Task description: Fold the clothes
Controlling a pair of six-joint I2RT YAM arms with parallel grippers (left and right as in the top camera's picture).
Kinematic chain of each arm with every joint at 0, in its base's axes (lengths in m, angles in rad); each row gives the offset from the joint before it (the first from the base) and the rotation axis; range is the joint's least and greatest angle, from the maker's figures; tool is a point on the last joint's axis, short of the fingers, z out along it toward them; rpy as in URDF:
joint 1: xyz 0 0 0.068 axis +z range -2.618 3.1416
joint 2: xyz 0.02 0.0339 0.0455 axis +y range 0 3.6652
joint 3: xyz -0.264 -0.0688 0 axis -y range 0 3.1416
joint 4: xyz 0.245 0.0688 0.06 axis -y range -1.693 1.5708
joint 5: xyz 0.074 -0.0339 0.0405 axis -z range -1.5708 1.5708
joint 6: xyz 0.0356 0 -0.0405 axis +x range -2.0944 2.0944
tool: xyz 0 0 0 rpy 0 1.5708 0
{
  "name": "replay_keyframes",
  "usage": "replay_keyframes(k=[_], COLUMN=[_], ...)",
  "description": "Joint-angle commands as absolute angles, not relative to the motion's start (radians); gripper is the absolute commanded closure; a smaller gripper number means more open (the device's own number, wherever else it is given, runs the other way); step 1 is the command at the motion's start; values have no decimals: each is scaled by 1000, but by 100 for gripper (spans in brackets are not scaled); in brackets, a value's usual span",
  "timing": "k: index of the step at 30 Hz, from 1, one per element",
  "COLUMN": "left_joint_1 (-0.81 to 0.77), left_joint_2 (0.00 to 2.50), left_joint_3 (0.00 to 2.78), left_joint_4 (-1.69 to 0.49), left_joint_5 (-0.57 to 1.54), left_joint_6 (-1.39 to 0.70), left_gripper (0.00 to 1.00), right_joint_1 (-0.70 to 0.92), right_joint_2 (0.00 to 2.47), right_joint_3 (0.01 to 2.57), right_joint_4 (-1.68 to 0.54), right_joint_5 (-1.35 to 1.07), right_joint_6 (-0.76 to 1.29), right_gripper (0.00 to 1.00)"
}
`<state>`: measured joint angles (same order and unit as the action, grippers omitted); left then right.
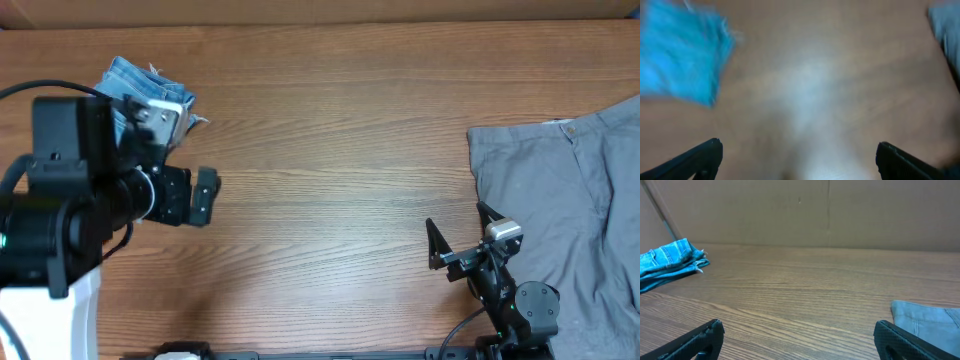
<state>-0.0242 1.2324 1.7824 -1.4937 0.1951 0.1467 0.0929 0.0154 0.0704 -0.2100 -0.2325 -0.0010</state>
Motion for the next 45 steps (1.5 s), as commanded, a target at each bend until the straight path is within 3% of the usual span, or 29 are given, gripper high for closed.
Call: replay_keyframes(k=[1,14,25,45], left_joint_1=[-62,-85,-83,-83], left_joint_2=[1119,503,23,4], left_joint_3=[1721,887,433,35], left_joint_4=[-1374,-686,-488,-122], left_joint_5=[175,173,177,228], left_joint_6=[178,207,205,157], left_gripper=[0,0,0,0], right_joint_1=[90,90,90,90], right_joint_2=[3,3,3,3], right_joint_3=[66,66,66,66], right_joint_4=[-207,-207,-207,-207], right_joint_5=[-237,-237,-237,-237], right_joint_6=[-4,-4,-4,-4], right_gripper=[0,0,0,0])
